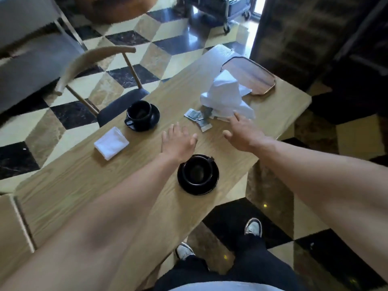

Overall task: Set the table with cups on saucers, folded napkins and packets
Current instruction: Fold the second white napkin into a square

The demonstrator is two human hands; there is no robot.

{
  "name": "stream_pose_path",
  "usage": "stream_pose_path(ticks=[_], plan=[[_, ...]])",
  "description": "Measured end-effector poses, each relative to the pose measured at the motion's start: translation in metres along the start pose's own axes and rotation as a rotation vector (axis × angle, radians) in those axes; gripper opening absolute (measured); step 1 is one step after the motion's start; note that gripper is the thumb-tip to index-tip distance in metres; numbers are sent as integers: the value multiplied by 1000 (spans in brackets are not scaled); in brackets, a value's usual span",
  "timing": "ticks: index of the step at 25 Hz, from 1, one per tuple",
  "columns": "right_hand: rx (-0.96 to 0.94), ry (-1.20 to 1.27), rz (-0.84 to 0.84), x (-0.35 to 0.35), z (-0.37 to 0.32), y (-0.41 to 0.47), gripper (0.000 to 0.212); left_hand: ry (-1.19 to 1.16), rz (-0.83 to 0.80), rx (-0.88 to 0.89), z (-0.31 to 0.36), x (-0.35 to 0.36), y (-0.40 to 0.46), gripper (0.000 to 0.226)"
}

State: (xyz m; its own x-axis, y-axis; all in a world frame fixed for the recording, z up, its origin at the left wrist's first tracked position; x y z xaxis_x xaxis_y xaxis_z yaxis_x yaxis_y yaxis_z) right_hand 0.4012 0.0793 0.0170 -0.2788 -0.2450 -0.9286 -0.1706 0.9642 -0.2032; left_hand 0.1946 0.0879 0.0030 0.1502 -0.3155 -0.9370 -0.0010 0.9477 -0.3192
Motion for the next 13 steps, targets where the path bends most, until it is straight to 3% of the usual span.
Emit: stream_pose_path(ticks=[3, 6, 13], plan=[[85, 43, -5, -29, 75, -16, 59, -7, 39, -13, 77, -16, 6, 60], [42, 58, -34, -45, 119, -20, 59, -37, 55, -73, 123, -19, 7, 56], [-26, 144, -125, -45, 166, 20, 50, -143, 55, -249, 141, -12, 17, 55]])
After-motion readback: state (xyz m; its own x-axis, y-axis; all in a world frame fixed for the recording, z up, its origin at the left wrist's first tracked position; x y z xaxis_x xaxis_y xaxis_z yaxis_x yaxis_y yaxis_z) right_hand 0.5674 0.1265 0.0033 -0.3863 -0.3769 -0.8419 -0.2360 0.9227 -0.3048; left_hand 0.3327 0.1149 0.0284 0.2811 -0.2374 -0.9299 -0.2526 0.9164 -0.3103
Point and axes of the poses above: each hand's wrist, its own y-axis towards the middle knuckle, its own x-axis out of the palm, z = x × y, the point moved 9 cm from there along y, towards the middle knuckle, and after that the axes turned 11 degrees about -x, right-handed, at the moved point
